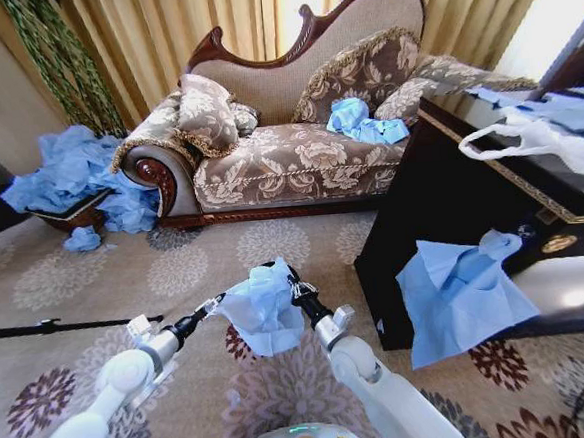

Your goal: Place a garbage bag over the trash bin.

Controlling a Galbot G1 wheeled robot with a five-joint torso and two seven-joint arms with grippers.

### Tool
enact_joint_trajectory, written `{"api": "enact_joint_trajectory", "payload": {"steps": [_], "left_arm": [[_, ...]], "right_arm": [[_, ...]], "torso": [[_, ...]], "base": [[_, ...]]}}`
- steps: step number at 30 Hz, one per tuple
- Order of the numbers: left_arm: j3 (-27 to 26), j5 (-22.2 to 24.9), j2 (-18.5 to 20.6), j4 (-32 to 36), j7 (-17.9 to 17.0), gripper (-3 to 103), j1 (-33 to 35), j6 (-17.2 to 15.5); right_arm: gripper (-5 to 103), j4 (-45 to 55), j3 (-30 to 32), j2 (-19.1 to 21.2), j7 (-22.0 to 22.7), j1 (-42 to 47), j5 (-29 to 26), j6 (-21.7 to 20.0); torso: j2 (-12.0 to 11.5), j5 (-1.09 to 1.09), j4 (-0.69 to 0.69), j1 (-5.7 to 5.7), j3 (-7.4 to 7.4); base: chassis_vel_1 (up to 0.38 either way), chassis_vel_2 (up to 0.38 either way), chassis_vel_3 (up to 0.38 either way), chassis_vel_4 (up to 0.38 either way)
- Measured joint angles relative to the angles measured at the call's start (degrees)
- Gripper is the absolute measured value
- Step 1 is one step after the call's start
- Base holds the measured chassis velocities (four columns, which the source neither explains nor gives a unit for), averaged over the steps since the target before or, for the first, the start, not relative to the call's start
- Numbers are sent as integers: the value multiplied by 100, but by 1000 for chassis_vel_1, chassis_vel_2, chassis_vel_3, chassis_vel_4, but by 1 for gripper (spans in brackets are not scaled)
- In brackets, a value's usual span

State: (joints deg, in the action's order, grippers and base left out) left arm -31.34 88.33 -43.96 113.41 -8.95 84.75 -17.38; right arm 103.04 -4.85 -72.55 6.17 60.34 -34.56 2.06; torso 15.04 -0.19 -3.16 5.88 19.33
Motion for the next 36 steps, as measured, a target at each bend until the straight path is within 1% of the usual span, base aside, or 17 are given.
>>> {"api": "enact_joint_trajectory", "payload": {"steps": [2, 3, 5, 6, 7, 9, 10, 12, 14, 15, 16, 21, 26, 31, 36], "left_arm": [[332, -117, -80, -123, 13, 54, -252, -3], [332, -117, -80, -123, 13, 54, -252, -3], [606, -186, -109, -214, -6, 42, -473, -65], [606, -186, -109, -214, -6, 42, -473, -65], [680, -208, -100, -242, -9, 37, -534, -137], [755, -226, -74, -297, -1, 26, -600, -157], [755, -226, -74, -297, -1, 26, -600, -157], [791, -230, -54, -374, 6, 16, -666, -117], [795, -230, -53, -390, 7, 16, -681, -107], [797, -231, -51, -405, 8, 11, -697, -98], [808, -232, -42, -453, 10, 2, -758, -75], [959, -265, 12, -684, 33, 0, -1057, 21], [1098, -247, 44, -854, 72, 0, -1331, 46], [1164, -225, 106, -863, 173, 0, -1357, 48], [1167, -356, 81, -937, 286, 0, -1226, 55]], "right_arm": [[0, 1, -16, 3, 3, -17, -8, -1], [0, 1, -16, 3, 3, -17, -8, -1], [0, 7, -19, 14, 4, -4, -9, -2], [0, 7, -19, 14, 4, -4, -9, -2], [0, 7, -16, 20, 4, 8, -8, -2], [0, 7, 5, 25, 3, 31, -5, -1], [0, 7, 5, 25, 3, 31, -5, -1], [0, 7, 50, 27, -7, 60, 0, 7], [0, 6, 57, 28, -9, 63, 1, 9], [0, 1, 66, 28, -10, 67, 1, 15], [0, -38, 95, 31, -22, 70, 12, 33], [0, -113, 168, 48, -33, 66, 70, 81], [0, -129, 209, 76, -44, 208, 125, 123], [0, -107, 225, 37, -52, 444, 192, 172], [0, -220, 216, -53, -84, 636, 292, 286]], "torso": [[0, -2, -2, 0, 0], [0, -2, -2, 0, 0], [0, -1, -2, 0, 0], [0, -1, -2, 0, 0], [0, -1, -3, 0, 0], [0, 0, -1, 0, 0], [0, 0, -1, 0, 0], [0, 0, -1, 0, 0], [0, 0, -1, 0, 0], [0, 0, -1, 0, 0], [0, 0, 0, 0, 0], [0, -1, 0, 0, 0], [0, -1, -1, 0, 0], [0, 0, -2, 0, 0], [1, -1, 0, 0, 0]], "base": [[0, 0, 0, 0], [0, 0, 0, 0], [0, 0, 0, 0], [0, 0, 0, 0], [0, 0, 0, 0], [0, 0, 0, 0], [0, 0, 0, 0], [0, 0, 0, 0], [0, 0, 0, 0], [0, 0, 0, 0], [0, 0, 0, 0], [0, 0, 0, 0], [0, 0, 0, 0], [0, 0, 0, 0], [0, 0, 0, 0]]}}
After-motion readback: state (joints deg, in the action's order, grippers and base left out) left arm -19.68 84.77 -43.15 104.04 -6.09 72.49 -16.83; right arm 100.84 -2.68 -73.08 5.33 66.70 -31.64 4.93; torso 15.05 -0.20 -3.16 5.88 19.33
